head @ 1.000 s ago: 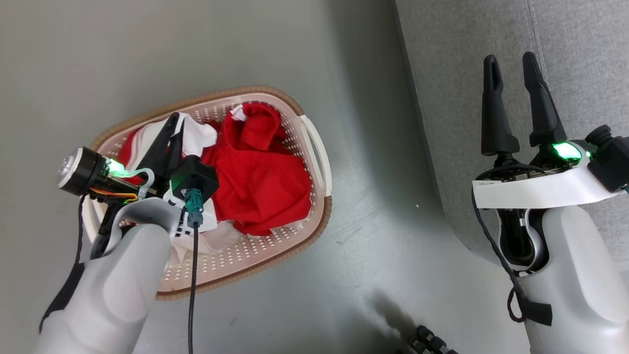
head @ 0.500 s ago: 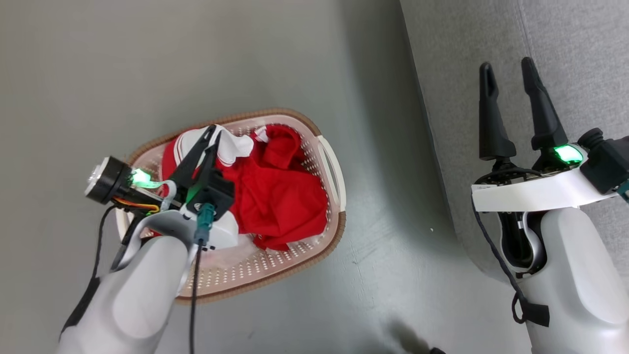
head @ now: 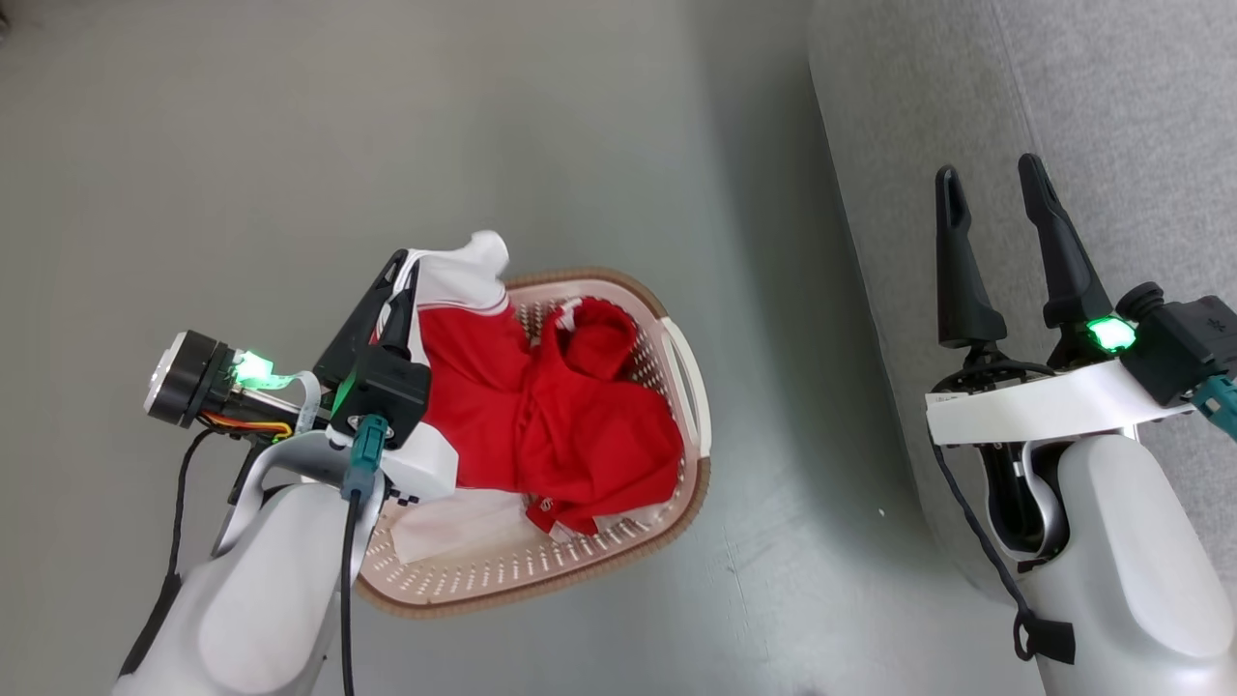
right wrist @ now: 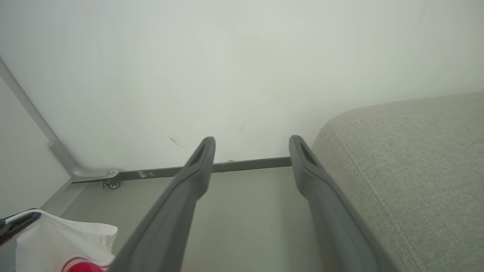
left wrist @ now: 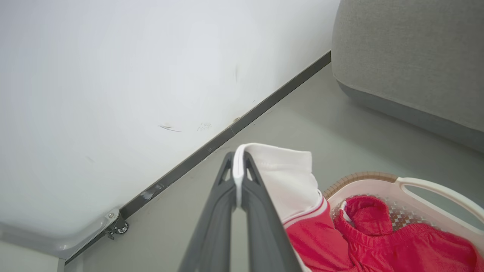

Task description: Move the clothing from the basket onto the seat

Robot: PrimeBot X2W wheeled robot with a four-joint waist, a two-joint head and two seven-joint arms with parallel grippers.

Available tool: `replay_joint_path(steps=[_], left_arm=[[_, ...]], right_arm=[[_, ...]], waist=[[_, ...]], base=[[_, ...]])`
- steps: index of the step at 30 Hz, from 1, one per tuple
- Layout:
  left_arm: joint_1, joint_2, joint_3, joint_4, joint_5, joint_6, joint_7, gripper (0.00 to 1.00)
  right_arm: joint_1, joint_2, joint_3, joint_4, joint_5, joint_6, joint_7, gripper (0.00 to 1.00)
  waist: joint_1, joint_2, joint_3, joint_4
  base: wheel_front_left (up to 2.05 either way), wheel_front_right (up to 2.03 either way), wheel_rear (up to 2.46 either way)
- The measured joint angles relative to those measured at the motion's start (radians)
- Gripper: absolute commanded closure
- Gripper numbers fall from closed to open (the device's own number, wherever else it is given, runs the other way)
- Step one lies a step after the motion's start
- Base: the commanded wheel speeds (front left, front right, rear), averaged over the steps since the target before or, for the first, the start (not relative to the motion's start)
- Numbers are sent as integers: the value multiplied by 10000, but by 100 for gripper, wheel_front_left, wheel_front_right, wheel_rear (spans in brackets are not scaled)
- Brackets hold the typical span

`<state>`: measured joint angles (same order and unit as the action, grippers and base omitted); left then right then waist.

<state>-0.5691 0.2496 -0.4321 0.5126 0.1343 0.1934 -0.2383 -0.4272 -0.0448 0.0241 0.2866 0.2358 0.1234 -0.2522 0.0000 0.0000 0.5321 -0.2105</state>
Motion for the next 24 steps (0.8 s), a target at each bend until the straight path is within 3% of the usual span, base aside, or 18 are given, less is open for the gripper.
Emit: replay_joint_path(steps=[11, 24], left_arm=[[392, -23, 8, -989, -523, -500, -12, 100], [579, 435, 407, -2140, -1275, -1175, 17, 100]], right_arm=[[341, -12, -44, 176, -533, 0, 0, 0], [651, -59, 485, 479, -694, 0, 0, 0]], waist=[[0, 0, -998, 394], [0, 0, -2169, 836]], base=[[0, 0, 0], [0, 0, 0]])
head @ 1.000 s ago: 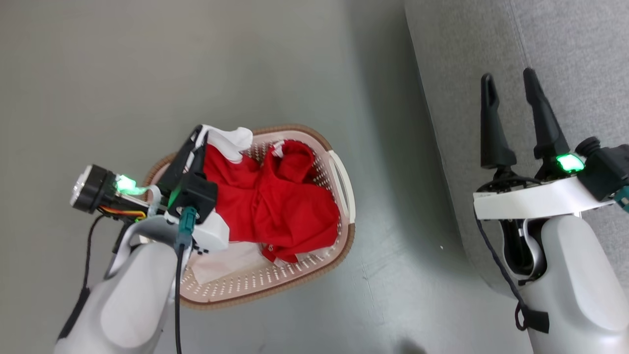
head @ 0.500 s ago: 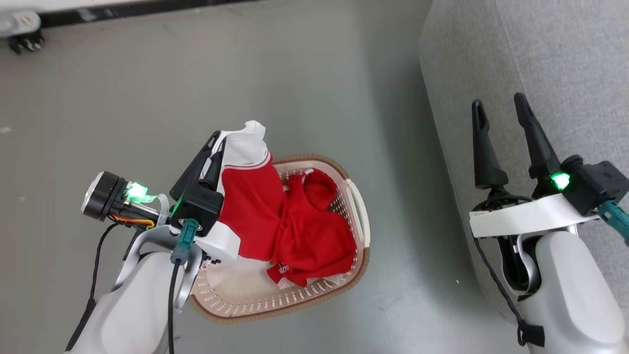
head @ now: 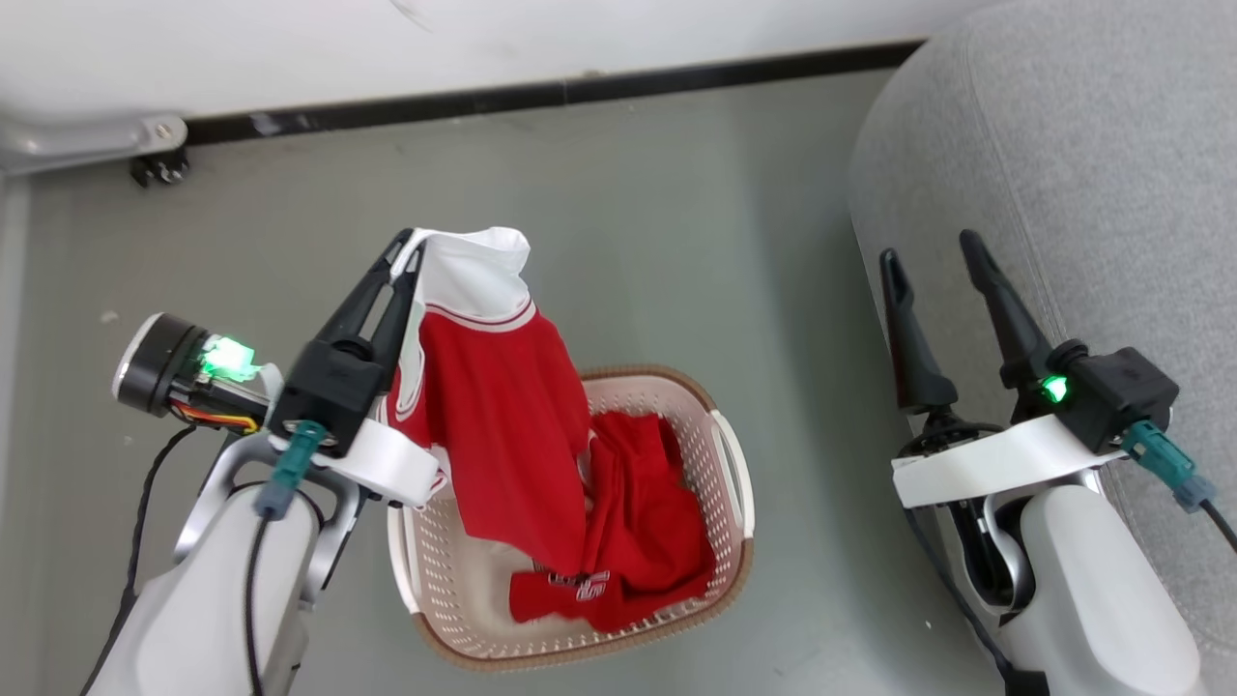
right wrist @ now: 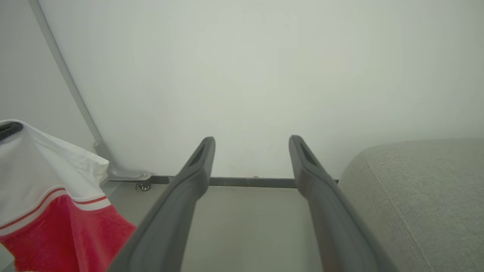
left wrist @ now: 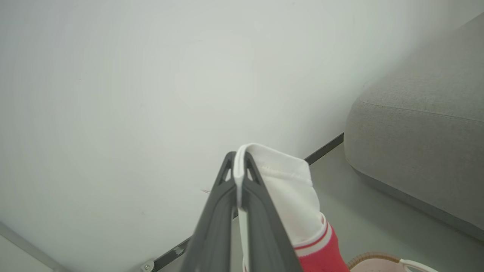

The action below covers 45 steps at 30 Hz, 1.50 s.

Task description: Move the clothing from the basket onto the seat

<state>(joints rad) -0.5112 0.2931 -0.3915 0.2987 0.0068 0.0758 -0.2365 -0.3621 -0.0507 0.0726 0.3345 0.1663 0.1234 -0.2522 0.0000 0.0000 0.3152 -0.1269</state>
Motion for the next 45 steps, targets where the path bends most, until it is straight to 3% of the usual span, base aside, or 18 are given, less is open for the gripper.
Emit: replay_joint_path(steps=[10, 23, 45], left_arm=[[393, 407, 272, -681, -660, -543, 443, 100], [403, 453, 86, -1457, -1563, -1611, 1091, 100], [312, 119, -844, -1774, -2560, -1918, 1900, 100]], right_arm=[[196, -497, 639, 236, 151, 0, 0, 0], [503, -1358, 2978, 347, 784, 2, 385, 0], [-256, -3413, 6740, -332, 2174, 12, 1588, 0]], waist=[[0, 0, -828, 298], [0, 0, -1795, 534], [-1, 0, -2401, 155]], base=[[0, 0, 0], [0, 0, 0], [0, 0, 0]])
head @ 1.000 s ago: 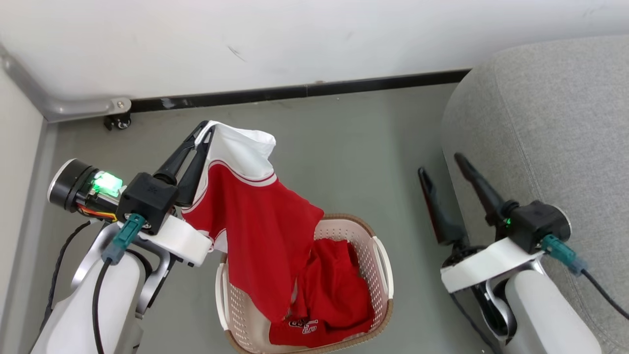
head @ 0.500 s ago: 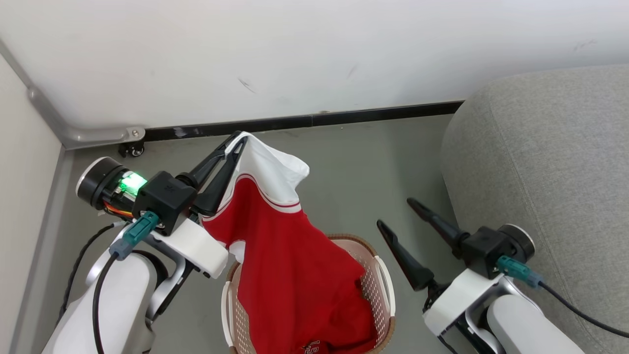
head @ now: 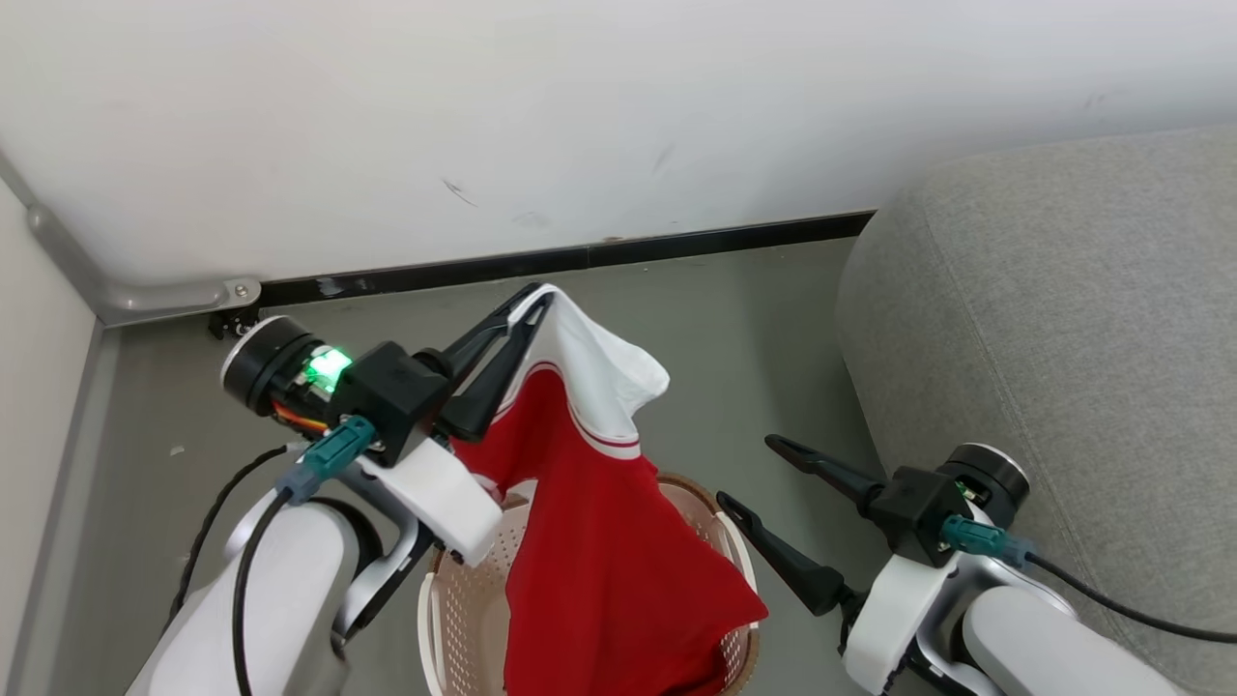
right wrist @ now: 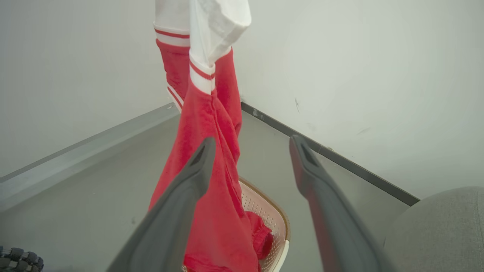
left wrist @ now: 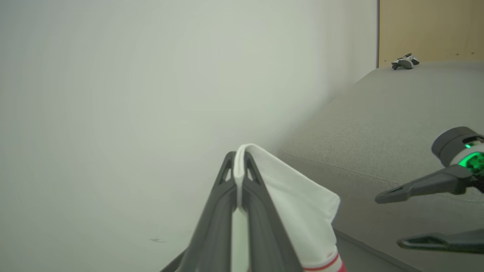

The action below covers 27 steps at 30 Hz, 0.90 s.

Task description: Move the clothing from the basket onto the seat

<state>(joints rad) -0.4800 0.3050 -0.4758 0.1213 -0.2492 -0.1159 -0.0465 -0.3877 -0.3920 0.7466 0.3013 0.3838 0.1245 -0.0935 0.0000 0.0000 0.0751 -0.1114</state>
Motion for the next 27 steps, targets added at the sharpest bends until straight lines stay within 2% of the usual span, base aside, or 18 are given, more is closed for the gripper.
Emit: replay_joint_path(steps=[8, 16, 27], left_arm=[[-786, -98, -339, -228, -31, -81, 203, 100], [-1334, -151, -579, -303, -63, -84, 393, 100], [-1835, -215, -930, -318, -309, -86, 734, 100]], right_arm=[[-458, -447, 997, -100, 564, 0, 102, 0], [-971, -861, 1457, 50, 780, 0, 96, 0], [-1291, -888, 2424, 731, 838, 0, -144, 0]], waist=[[0, 0, -4, -185], [0, 0, -64, -247], [0, 0, -232, -172]], base=[[0, 0, 0], [0, 0, 0], [0, 0, 0]])
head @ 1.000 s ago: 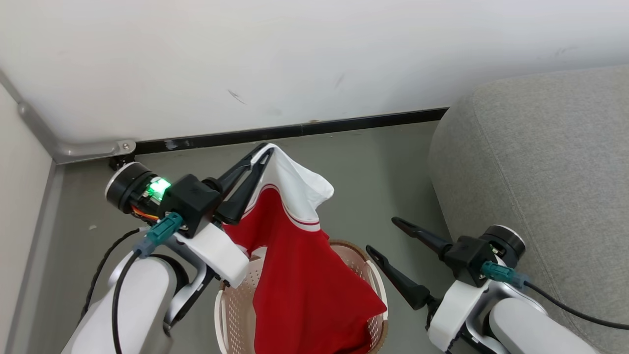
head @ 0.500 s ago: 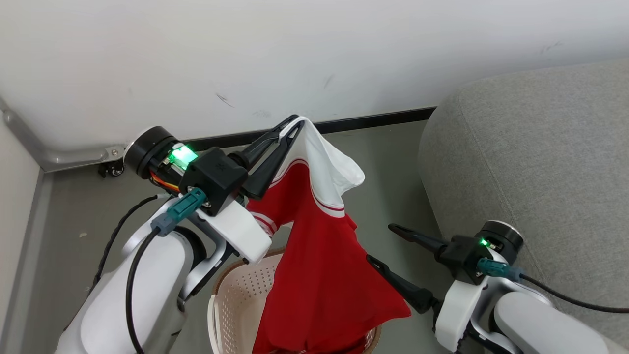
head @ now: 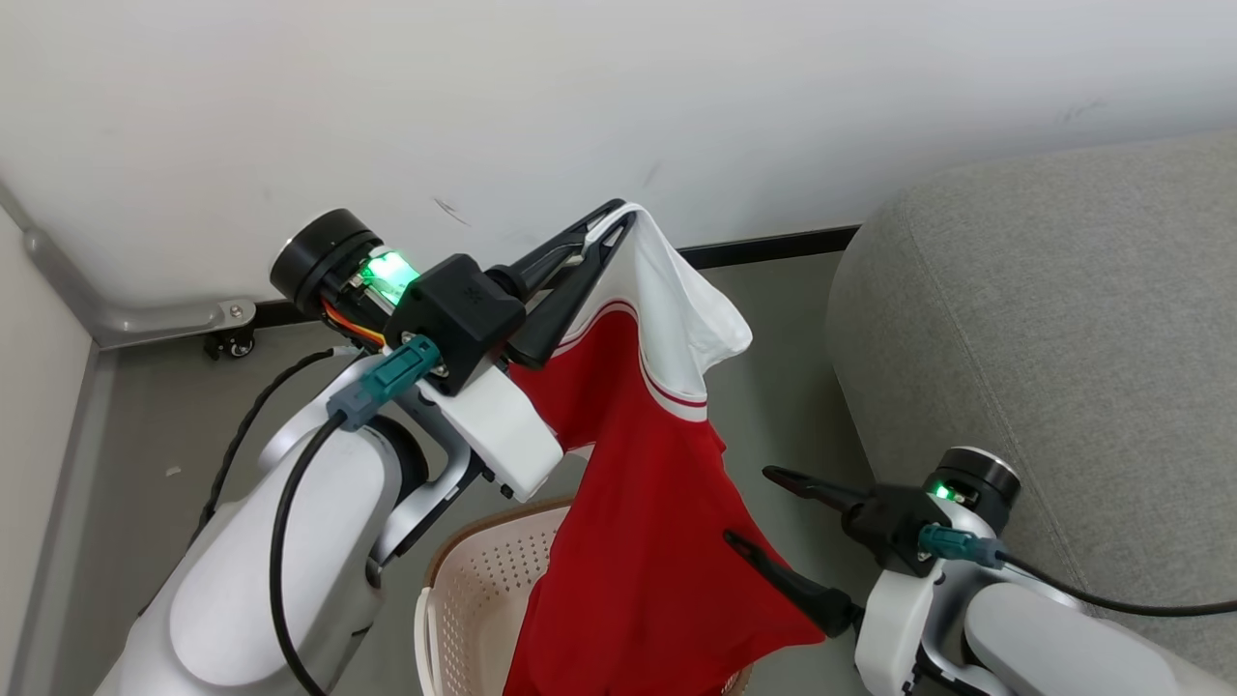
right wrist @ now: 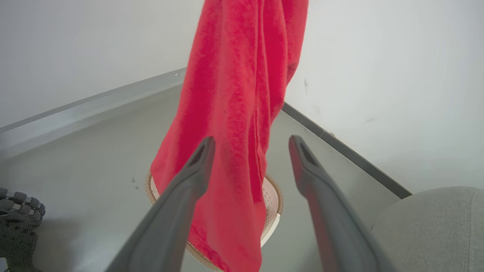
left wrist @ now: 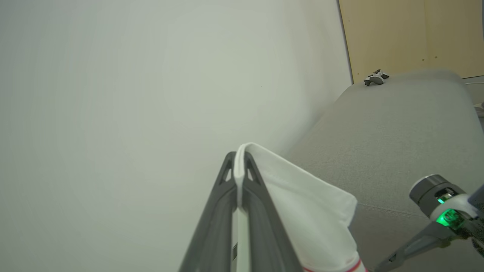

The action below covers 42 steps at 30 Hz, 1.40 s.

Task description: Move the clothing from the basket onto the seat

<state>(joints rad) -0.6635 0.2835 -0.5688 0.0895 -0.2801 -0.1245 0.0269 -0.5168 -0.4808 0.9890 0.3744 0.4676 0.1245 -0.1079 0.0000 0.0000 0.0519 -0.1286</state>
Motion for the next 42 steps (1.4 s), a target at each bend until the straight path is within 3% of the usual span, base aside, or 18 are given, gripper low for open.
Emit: replay_joint_path(steps=[18, 19, 20, 22, 23, 25, 26, 35, 42], left_arm=[[-328, -88, -675, 42, -372, -2, 313, 100], [-348, -88, -679, 44, -416, -2, 347, 100], [-359, -90, -685, 54, -472, -2, 349, 100], [-360, -90, -688, 84, -583, -2, 357, 100], [-360, -94, -686, 107, -623, -2, 359, 100], [-360, -98, -675, 169, -698, -2, 359, 100], [-359, -96, -665, 199, -732, -2, 360, 100], [-174, 36, -230, 713, -984, 13, 431, 100], [482, 127, 165, 1208, -1331, 291, 144, 100]], right_arm=[[-837, 1078, 1657, 1664, 178, 0, -848, 0], [-916, 1133, 1689, 1760, 176, 2, -915, 7], [-995, 1191, 1701, 1841, 165, 2, -1009, 7], [-1120, 1338, 1662, 2004, 151, 2, -1151, 51], [-1182, 1407, 1638, 2092, 150, 2, -1223, 55], [-1249, 1499, 1622, 2186, 150, 0, -1250, 76], [-1247, 1534, 1647, 2228, 150, 0, -1312, 100], [-1218, 1463, 1666, 2397, 349, 0, -1400, 100], [-968, 1317, 121, 1797, 1141, 0, -1402, 100]], waist=[[0, 0, -331, 320], [0, 0, -346, 339], [0, 0, -361, 356], [0, 0, -384, 381], [0, 0, -392, 389], [0, 0, -400, 397], [0, 0, -398, 396], [0, 0, -314, 243], [1, 0, -228, -67]], base=[[0, 0, 0], [0, 0, 0], [0, 0, 0], [0, 0, 0], [0, 0, 0], [0, 0, 0], [0, 0, 0], [0, 0, 0], [0, 0, 0]])
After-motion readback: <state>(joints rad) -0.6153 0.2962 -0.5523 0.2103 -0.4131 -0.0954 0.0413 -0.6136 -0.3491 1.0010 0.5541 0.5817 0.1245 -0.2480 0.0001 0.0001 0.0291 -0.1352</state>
